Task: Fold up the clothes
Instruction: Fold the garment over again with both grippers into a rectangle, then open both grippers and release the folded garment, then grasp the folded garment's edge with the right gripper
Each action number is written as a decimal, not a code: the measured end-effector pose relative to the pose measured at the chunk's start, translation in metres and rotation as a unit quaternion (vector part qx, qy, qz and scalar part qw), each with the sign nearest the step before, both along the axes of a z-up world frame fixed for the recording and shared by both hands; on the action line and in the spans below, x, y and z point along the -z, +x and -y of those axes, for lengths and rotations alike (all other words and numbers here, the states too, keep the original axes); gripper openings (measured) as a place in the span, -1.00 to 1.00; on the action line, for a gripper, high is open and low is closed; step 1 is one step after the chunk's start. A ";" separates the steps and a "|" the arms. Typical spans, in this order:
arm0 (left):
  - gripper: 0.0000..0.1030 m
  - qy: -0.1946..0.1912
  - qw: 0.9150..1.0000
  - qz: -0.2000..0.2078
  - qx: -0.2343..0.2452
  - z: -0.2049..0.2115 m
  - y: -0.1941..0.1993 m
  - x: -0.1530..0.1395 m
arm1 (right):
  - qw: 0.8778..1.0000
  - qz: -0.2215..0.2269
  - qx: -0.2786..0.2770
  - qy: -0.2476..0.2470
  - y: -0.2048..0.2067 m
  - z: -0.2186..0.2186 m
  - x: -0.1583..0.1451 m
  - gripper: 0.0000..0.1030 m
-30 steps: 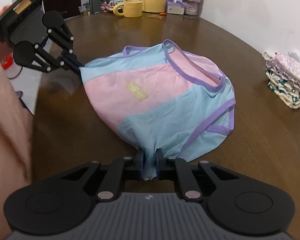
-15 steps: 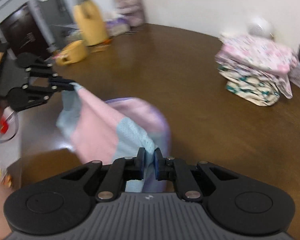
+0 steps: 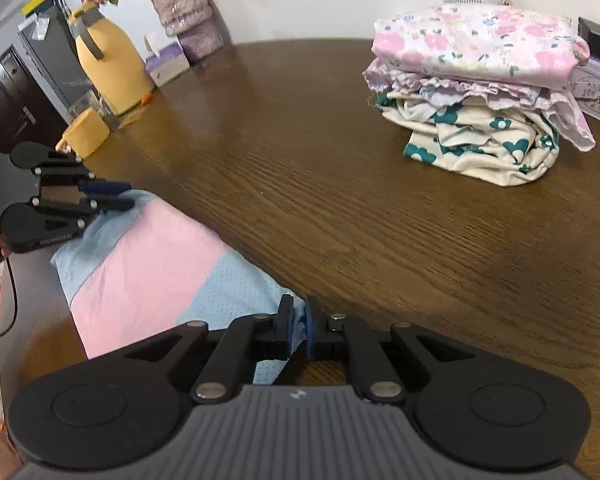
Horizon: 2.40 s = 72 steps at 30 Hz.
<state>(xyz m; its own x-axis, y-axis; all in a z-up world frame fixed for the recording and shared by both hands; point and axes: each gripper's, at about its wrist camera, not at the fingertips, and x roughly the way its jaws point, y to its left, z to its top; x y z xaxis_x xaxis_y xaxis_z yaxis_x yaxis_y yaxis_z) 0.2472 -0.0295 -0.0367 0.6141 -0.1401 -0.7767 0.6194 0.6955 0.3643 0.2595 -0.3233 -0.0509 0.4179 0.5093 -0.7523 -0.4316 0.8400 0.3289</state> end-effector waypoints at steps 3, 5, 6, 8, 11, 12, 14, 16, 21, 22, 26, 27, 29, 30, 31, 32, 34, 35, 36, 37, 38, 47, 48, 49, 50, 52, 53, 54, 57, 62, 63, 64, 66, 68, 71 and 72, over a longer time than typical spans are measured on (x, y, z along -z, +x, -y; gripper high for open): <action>-0.22 -0.018 0.999 0.030 -0.007 -0.006 -0.014 -0.010 | 0.998 0.065 0.024 0.004 -0.019 0.003 -0.017 -0.56; -0.09 -0.044 0.997 0.069 -0.014 -0.010 -0.029 -0.022 | 0.992 0.120 0.031 -0.008 -0.036 -0.001 -0.031 -0.23; -0.09 -0.059 0.995 0.084 -0.009 -0.011 -0.038 -0.027 | 0.990 0.137 0.020 -0.005 -0.044 -0.008 -0.036 -0.23; -0.09 -0.081 0.993 0.089 0.013 -0.003 -0.051 -0.028 | 0.989 0.149 -0.011 0.013 -0.059 -0.026 -0.039 -0.23; -0.37 -0.091 0.992 0.078 0.041 0.012 -0.066 -0.019 | 0.987 0.153 -0.051 0.006 -0.074 -0.058 -0.029 -0.24; -0.49 -0.089 0.993 0.071 0.042 0.014 -0.068 -0.013 | 0.987 0.151 -0.056 -0.001 -0.077 -0.065 -0.022 -0.24; -0.70 -0.084 0.994 0.055 0.034 0.015 -0.069 -0.001 | 0.988 0.148 -0.053 -0.012 -0.081 -0.072 -0.009 -0.24; -0.71 -0.081 0.995 0.046 0.021 0.008 -0.069 0.011 | 0.987 0.150 -0.047 -0.023 -0.084 -0.072 0.002 -0.25; -0.71 -0.112 0.993 0.030 -0.008 -0.017 -0.063 0.027 | 0.984 0.169 -0.053 -0.034 -0.091 -0.068 0.014 -0.25; -0.71 -0.117 0.993 0.032 -0.009 -0.019 -0.065 0.027 | 0.983 0.173 -0.055 -0.035 -0.092 -0.068 0.015 -0.25; -0.77 -0.125 0.991 0.045 -0.014 -0.021 -0.077 0.031 | 0.982 0.177 -0.057 -0.024 -0.095 -0.062 0.018 -0.24; -0.79 -0.123 0.991 0.047 -0.013 -0.018 -0.079 0.032 | 0.982 0.178 -0.058 -0.025 -0.097 -0.059 0.017 -0.24; -0.82 -0.116 0.992 0.053 -0.011 -0.011 -0.082 0.034 | 0.982 0.177 -0.062 -0.027 -0.097 -0.060 0.017 -0.24; -0.82 -0.111 0.992 0.055 -0.009 -0.010 -0.087 0.035 | 0.982 0.177 -0.065 -0.027 -0.097 -0.060 0.017 -0.24; -0.85 -0.107 0.993 0.058 -0.008 -0.009 -0.091 0.035 | 0.982 0.176 -0.069 -0.027 -0.098 -0.060 0.016 -0.24; -0.87 -0.104 0.993 0.060 -0.008 -0.008 -0.095 0.036 | 0.981 0.176 -0.073 -0.028 -0.100 -0.061 0.016 -0.24; -0.87 -0.105 0.992 0.063 -0.013 -0.011 -0.106 0.036 | 0.981 0.176 -0.082 -0.028 -0.108 -0.062 0.016 -0.24; -0.87 -0.109 0.992 0.063 -0.018 -0.013 -0.112 0.036 | 0.980 0.176 -0.087 -0.028 -0.112 -0.063 0.016 -0.24; -0.87 -0.113 0.991 0.064 -0.022 -0.015 -0.117 0.036 | 0.980 0.176 -0.093 -0.028 -0.117 -0.064 0.015 -0.24; -0.87 -0.117 0.991 0.064 -0.027 -0.017 -0.123 0.037 | 0.979 0.176 -0.099 -0.028 -0.122 -0.064 0.015 -0.24; -0.87 -0.122 0.990 0.064 -0.032 -0.019 -0.129 0.037 | 0.978 0.177 -0.104 -0.028 -0.126 -0.065 0.015 -0.24; -0.24 -0.172 0.981 0.063 -0.071 -0.025 -0.148 0.029 | 0.977 0.191 -0.091 0.003 -0.138 -0.060 0.007 0.35; -0.04 -0.185 0.978 0.070 -0.072 -0.026 -0.152 0.025 | 0.976 0.200 -0.084 0.010 -0.143 -0.058 0.002 0.46; 0.34 -0.196 0.975 0.082 -0.073 -0.026 -0.156 0.021 | 0.976 0.206 -0.075 0.015 -0.146 -0.056 -0.002 0.63; 0.67 -0.201 0.972 0.096 -0.075 -0.027 -0.160 0.017 | 0.975 0.211 -0.064 0.020 -0.150 -0.052 -0.005 0.70; 0.92 -0.209 0.967 0.121 -0.078 -0.027 -0.168 0.010 | 0.975 0.214 -0.039 0.030 -0.156 -0.046 -0.010 0.95; 0.92 -0.212 0.966 0.128 -0.079 -0.026 -0.171 0.007 | 0.976 0.213 -0.024 0.034 -0.158 -0.042 -0.011 0.99; 0.92 -0.216 0.964 0.132 -0.080 -0.026 -0.174 0.004 | 0.977 0.210 -0.010 0.038 -0.160 -0.038 -0.011 0.99; 0.95 -0.239 0.959 0.132 -0.081 -0.026 -0.182 -0.002 | 0.980 0.189 0.031 0.049 -0.166 -0.026 -0.011 0.99; 0.98 -0.272 0.952 0.118 -0.082 -0.025 -0.189 -0.006 | 0.981 0.158 0.096 0.058 -0.179 -0.010 -0.010 0.99; 0.98 -0.274 0.951 0.114 -0.081 -0.023 -0.189 -0.006 | 0.981 0.150 0.106 0.063 -0.181 -0.007 -0.009 0.99; 0.98 -0.275 0.952 0.111 -0.080 -0.021 -0.189 -0.006 | 0.981 0.139 0.117 0.070 -0.183 -0.004 -0.006 0.99; 0.98 -0.275 0.953 0.102 -0.078 -0.015 -0.186 -0.004 | 0.980 0.116 0.136 0.085 -0.186 0.002 0.000 0.99; 0.89 -0.275 0.954 0.088 -0.077 -0.007 -0.180 -0.002 | 0.979 0.097 0.150 0.097 -0.187 0.007 0.007 0.99; 0.46 -0.275 0.956 0.065 -0.073 0.004 -0.171 0.002 | 0.977 0.076 0.170 0.107 -0.189 0.010 0.012 0.99; 0.36 -0.273 0.958 0.060 -0.069 0.009 -0.170 0.004 | 0.976 0.073 0.171 0.115 -0.191 0.012 0.013 0.99</action>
<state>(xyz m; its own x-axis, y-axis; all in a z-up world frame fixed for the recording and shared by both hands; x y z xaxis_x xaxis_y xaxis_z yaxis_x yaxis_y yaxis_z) 0.0777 -0.0381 -0.0404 0.7357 -0.4170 -0.5337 0.4850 0.8744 -0.0146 0.0683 -0.3349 -0.0638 0.6877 0.4696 -0.5537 -0.1950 0.8541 0.4821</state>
